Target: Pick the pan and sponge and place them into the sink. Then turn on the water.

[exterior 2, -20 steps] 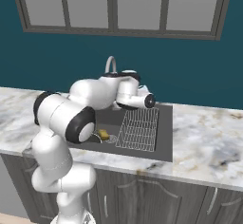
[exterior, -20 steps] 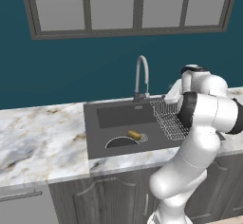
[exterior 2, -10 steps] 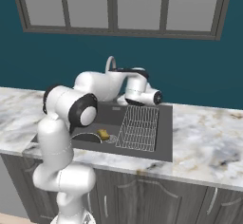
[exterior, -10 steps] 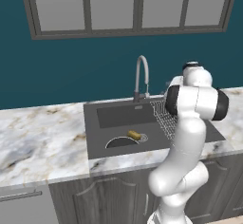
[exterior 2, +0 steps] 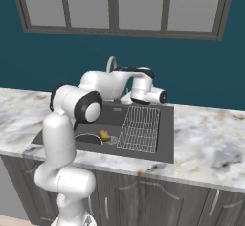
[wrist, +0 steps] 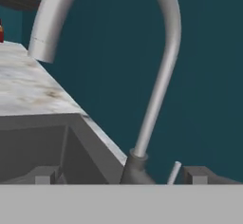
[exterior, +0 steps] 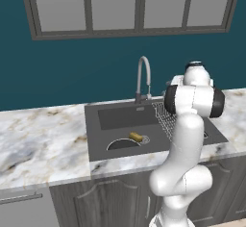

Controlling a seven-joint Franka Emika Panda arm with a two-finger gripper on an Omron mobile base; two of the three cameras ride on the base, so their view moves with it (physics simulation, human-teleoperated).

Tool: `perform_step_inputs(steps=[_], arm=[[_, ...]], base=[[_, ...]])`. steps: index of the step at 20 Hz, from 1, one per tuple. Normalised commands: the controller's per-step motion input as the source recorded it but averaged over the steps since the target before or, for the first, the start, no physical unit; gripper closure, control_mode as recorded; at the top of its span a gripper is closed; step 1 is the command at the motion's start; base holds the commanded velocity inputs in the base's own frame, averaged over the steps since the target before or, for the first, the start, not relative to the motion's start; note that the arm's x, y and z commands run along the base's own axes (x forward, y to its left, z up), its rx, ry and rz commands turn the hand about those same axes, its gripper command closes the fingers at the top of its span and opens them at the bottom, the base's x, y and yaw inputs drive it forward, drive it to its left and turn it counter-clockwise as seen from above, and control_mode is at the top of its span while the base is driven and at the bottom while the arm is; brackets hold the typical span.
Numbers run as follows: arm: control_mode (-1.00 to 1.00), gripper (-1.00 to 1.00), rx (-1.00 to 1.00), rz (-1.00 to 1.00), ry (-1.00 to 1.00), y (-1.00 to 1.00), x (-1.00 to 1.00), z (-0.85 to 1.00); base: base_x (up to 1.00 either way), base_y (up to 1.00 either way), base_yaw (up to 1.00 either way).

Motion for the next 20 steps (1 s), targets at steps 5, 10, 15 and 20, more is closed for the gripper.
perform_step_inputs(steps=[5, 10, 15, 20], arm=[[-1.0, -1.0, 0.0, 0.0, -0.05, 0.39, 0.05, -0.04], [-1.0, -1.0, 0.0, 0.0, -0.06, 0.35, 0.01, -0.14], [-1.0, -1.0, 0.01, -0.05, -0.07, 0.11, 0.11, -0.12], [-1.0, -1.0, 0.0, -0.1, -0.08, 0.0, 0.34, -0.07]], base=[[0.0, 0.0, 0.0], [0.0, 0.0, 0.0], [0.0, 0.0, 0.0], [0.0, 0.0, 0.0]])
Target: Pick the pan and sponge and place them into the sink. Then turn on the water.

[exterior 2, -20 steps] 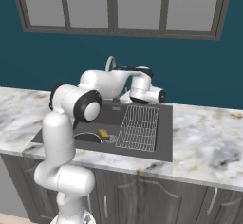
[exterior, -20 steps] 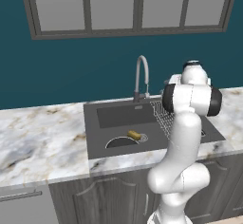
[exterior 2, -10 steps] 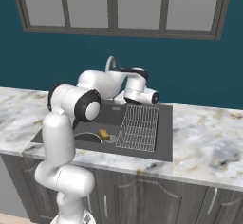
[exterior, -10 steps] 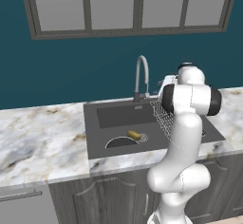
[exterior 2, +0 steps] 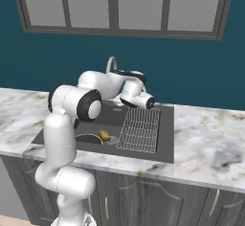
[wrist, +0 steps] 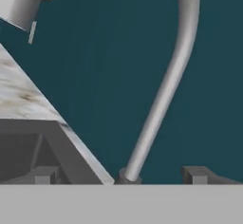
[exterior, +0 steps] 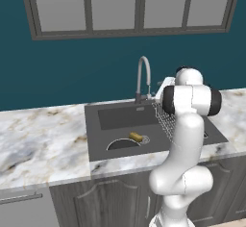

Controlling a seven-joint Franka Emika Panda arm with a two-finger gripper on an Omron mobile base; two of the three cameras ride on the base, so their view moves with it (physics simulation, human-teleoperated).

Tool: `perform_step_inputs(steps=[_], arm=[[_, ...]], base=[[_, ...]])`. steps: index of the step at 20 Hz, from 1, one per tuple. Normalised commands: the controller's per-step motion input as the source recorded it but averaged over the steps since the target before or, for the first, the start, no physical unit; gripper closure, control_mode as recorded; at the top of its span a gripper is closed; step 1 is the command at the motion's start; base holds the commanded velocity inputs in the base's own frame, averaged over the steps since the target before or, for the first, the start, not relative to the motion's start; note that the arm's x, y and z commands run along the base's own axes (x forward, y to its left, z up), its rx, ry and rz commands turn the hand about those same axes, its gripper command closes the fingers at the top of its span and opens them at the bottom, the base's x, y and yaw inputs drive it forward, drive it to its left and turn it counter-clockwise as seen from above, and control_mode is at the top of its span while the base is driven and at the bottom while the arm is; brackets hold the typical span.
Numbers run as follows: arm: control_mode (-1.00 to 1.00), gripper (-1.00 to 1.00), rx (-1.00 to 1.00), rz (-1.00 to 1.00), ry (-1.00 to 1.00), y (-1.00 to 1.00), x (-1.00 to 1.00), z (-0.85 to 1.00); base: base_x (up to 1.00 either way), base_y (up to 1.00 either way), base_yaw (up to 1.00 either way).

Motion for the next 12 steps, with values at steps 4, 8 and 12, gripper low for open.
perform_step_inputs(steps=[4, 8, 12], arm=[[-1.0, -1.0, 0.02, -0.11, -0.07, 0.0, 0.33, -0.13], [-1.0, -1.0, 0.01, -0.09, -0.06, 0.0, 0.34, -0.21], [-1.0, -1.0, 0.0, -0.07, -0.05, 0.0, 0.41, -0.22]], base=[[0.0, 0.0, 0.0], [0.0, 0.0, 0.0], [0.0, 0.0, 0.0]])
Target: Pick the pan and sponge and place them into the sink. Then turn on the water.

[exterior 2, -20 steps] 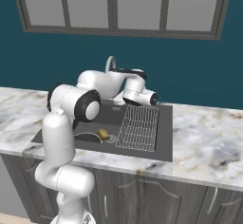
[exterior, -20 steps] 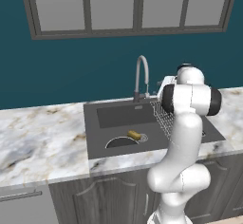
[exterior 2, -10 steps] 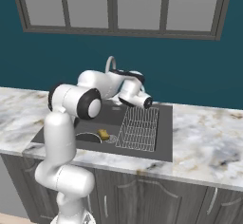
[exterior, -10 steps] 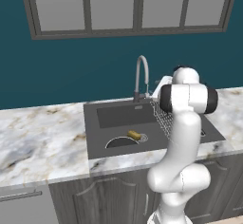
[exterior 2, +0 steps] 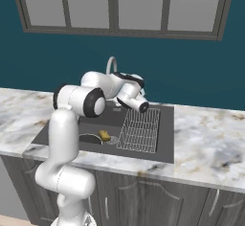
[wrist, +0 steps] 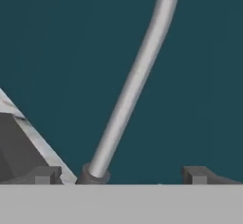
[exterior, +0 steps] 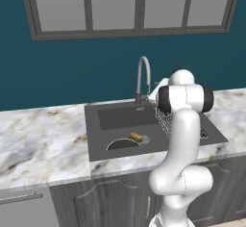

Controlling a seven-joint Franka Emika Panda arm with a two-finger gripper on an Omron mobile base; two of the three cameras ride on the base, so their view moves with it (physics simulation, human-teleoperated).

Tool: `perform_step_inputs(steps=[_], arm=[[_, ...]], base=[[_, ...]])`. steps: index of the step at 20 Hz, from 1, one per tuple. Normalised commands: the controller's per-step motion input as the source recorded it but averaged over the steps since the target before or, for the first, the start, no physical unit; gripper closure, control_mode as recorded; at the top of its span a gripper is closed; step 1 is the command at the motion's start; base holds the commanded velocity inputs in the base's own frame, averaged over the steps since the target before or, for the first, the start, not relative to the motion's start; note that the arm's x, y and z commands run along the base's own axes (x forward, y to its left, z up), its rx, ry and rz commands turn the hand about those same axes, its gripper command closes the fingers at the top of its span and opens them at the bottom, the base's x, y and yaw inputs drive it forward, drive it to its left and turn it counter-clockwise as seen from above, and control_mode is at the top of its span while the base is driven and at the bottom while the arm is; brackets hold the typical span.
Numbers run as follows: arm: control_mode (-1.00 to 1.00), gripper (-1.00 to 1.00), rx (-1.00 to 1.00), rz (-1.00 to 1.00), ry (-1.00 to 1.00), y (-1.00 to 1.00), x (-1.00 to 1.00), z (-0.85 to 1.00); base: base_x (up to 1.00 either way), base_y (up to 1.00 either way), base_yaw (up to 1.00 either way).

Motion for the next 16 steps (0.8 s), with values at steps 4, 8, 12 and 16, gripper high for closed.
perform_step_inputs(steps=[4, 8, 12, 16], arm=[[-1.0, -1.0, 0.0, -0.05, -0.06, 0.0, 0.51, -0.18], [-1.0, -1.0, 0.0, -0.04, -0.06, 0.0, 0.52, -0.12], [-1.0, -1.0, 0.0, -0.03, -0.07, -0.02, 0.42, -0.11], [-1.0, -1.0, 0.01, -0.02, -0.08, -0.23, 0.37, -0.12]], base=[[0.0, 0.0, 0.0], [0.0, 0.0, 0.0], [0.0, 0.0, 0.0], [0.0, 0.0, 0.0]])
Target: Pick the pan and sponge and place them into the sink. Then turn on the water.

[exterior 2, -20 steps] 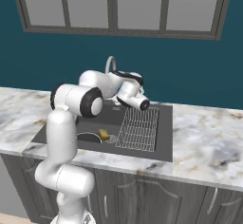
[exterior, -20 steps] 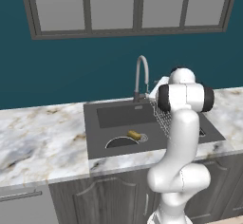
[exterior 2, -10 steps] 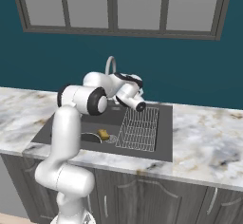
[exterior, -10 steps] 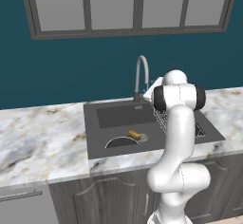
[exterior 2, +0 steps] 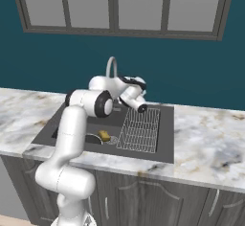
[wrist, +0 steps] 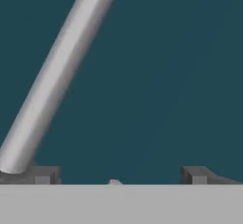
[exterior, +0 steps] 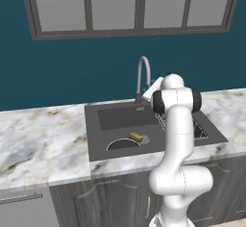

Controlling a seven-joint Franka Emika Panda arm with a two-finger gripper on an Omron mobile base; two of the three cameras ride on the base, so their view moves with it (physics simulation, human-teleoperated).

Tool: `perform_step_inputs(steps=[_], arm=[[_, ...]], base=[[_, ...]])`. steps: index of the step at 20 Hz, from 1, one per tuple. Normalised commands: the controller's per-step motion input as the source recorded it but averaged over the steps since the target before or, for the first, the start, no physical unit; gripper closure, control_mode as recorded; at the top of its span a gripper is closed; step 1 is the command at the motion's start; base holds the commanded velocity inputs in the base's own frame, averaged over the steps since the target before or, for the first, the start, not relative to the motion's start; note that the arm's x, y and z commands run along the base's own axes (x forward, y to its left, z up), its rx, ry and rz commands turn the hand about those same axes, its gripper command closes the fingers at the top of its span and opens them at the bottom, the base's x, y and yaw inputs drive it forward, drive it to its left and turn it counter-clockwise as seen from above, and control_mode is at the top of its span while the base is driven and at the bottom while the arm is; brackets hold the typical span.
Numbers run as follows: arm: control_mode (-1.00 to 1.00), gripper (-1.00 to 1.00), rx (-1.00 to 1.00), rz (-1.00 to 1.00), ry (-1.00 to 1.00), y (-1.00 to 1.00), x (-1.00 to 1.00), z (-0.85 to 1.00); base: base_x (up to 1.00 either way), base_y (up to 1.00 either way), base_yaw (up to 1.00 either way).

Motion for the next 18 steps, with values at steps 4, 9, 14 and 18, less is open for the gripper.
perform_step_inputs(steps=[4, 9, 14, 18], arm=[[-1.0, -1.0, 0.01, -0.02, -0.09, -0.31, 0.34, -0.12], [-1.0, -1.0, 0.0, -0.02, -0.09, -0.33, 0.33, -0.16], [-1.0, -1.0, 0.03, -0.04, -0.09, -0.32, 0.31, -0.13], [-1.0, -1.0, 0.1, -0.07, -0.05, -0.58, 0.28, -0.05]], base=[[0.0, 0.0, 0.0], [0.0, 0.0, 0.0], [0.0, 0.0, 0.0], [0.0, 0.0, 0.0]])
